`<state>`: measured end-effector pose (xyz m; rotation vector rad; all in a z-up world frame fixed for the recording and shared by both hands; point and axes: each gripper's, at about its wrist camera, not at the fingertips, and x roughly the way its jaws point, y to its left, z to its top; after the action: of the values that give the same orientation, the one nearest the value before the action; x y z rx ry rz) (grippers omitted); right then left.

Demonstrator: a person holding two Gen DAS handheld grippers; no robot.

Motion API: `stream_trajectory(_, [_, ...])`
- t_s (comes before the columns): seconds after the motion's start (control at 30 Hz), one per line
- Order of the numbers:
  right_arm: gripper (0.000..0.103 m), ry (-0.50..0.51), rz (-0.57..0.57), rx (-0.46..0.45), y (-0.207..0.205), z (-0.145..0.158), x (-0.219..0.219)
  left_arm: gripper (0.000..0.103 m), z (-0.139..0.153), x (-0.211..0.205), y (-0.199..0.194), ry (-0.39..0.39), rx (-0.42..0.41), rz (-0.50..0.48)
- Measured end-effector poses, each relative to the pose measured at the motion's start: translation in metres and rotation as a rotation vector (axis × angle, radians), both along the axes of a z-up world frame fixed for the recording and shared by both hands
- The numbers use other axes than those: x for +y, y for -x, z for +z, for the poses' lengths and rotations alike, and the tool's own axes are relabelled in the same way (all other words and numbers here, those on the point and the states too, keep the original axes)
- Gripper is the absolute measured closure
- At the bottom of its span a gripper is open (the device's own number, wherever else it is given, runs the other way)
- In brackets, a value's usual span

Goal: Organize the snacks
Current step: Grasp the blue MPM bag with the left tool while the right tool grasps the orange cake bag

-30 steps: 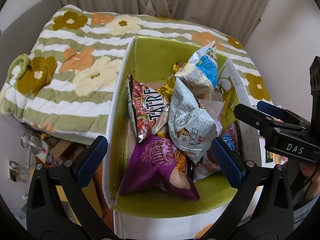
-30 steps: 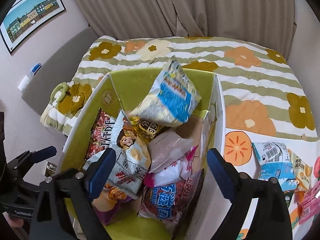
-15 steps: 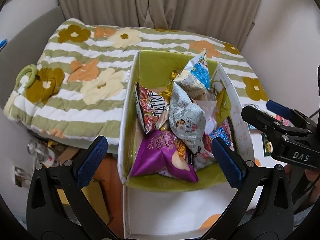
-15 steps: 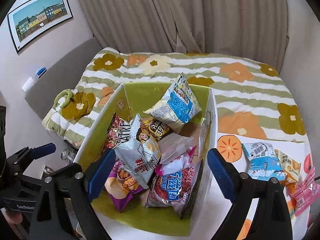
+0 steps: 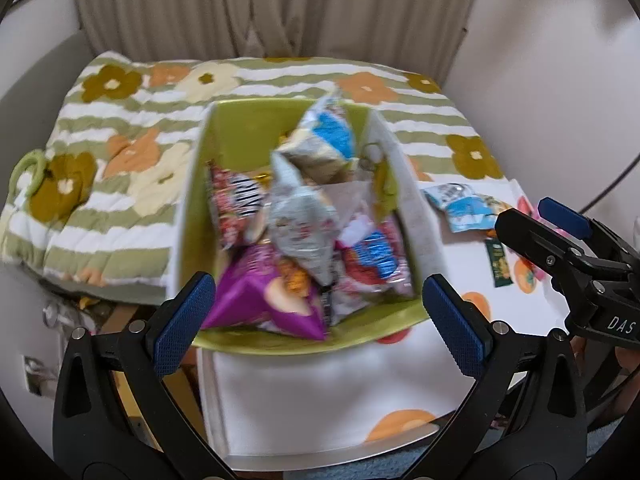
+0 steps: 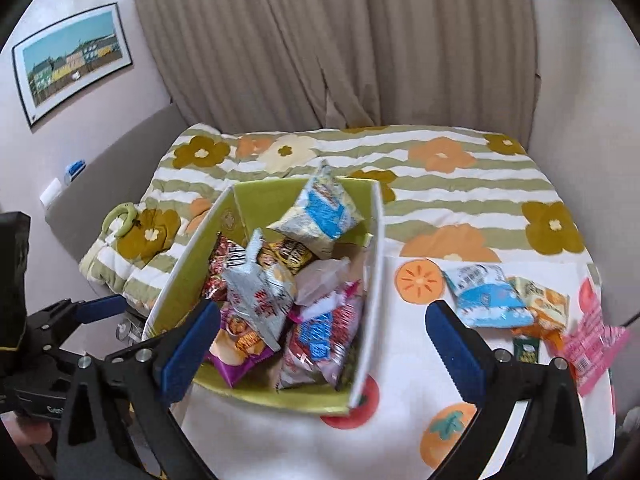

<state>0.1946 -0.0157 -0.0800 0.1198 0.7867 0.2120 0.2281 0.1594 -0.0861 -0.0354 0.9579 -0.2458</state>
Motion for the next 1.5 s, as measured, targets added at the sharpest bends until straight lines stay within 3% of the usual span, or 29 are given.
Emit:
stream_trajectory(0.37, [0.001, 0.025, -0.098, -0.005, 0.009, 0.005, -0.106, 0.001, 0.01, -0.105, -0.021, 0.041, -0.008, -0.043])
stream_trajectory(0.7, [0.001, 0.082, -0.025, 0.04, -0.02, -0.012, -0.205, 0.001, -0.013, -0.206, -0.075, 0.026, 0.06, -0.026])
stream_trajectory(1.03, [0.001, 0.194, 0.214, 0.138, -0.077, -0.061, -0.266, 0.001, -0.089, -0.28, -0.156, 0.051, 0.257, 0.026])
stream_trajectory(1.2, [0.001, 0.212, 0.367, 0.209, -0.097, -0.087, -0.265, 0.001, -0.129, -0.306, -0.183, -0.017, 0.339, 0.051])
stream_trajectory(1.5, [0.001, 0.315, 0.619, 0.245, -0.119, -0.115, -0.253, 0.001, -0.178, -0.31, -0.199, -0.004, 0.438, 0.103])
